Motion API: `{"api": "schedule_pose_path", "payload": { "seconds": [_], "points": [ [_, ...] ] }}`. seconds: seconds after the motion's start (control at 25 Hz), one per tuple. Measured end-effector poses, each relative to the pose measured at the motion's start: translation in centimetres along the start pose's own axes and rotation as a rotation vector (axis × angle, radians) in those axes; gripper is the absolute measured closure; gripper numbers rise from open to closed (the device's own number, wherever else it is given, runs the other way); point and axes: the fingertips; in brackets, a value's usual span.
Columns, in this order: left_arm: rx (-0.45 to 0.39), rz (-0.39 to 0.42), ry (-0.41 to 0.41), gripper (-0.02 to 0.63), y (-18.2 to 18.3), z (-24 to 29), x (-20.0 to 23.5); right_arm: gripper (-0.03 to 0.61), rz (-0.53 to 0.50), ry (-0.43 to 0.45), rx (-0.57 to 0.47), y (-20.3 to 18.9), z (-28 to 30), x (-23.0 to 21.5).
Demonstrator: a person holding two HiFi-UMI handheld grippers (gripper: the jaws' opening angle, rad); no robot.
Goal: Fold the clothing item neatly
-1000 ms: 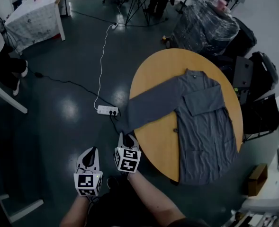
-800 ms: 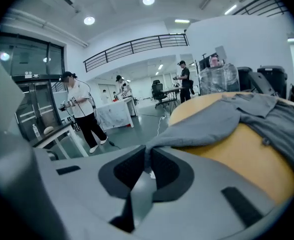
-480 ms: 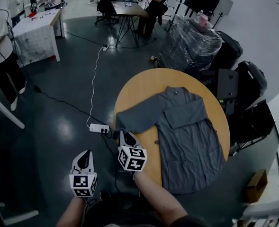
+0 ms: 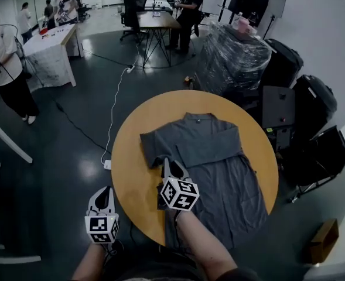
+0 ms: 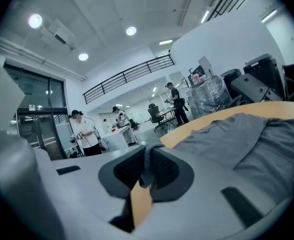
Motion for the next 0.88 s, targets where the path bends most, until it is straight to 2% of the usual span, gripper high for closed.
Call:
{"api": "schedule_pose_path", "payload": {
  "seconds": [0.2, 0.36, 0.64, 0.88],
  "points": [
    [0.004, 0.028, 0.016, 0.605, 0.8, 1.2, -6.6, 0.557, 0.054, -0.005, 0.045, 0.6, -1.4, -7.6],
    [-0.001, 0.041, 0.013, 0.604, 1.3, 1.8, -10.2, 0.558, 0.110, 0.002, 0.088, -0.8, -2.0, -11.2],
    [0.011, 0.093, -0.007, 0.606, 1.6, 1.9, -13.3, 0.558, 0.202, 0.029, 0.087, -1.7, -3.6, -11.7],
    [0.010, 0.096, -0.076, 0.605, 1.8, 2.2, -15.4, 0.558, 0.231, 0.018, 0.080, -1.3, -5.7, -11.6]
  ]
}}
Point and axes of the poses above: the fingertips, and each gripper's own axes: z forward along the fingers, x to its left, y out of its top, and after that the axes turned 1 degree about x, right-handed
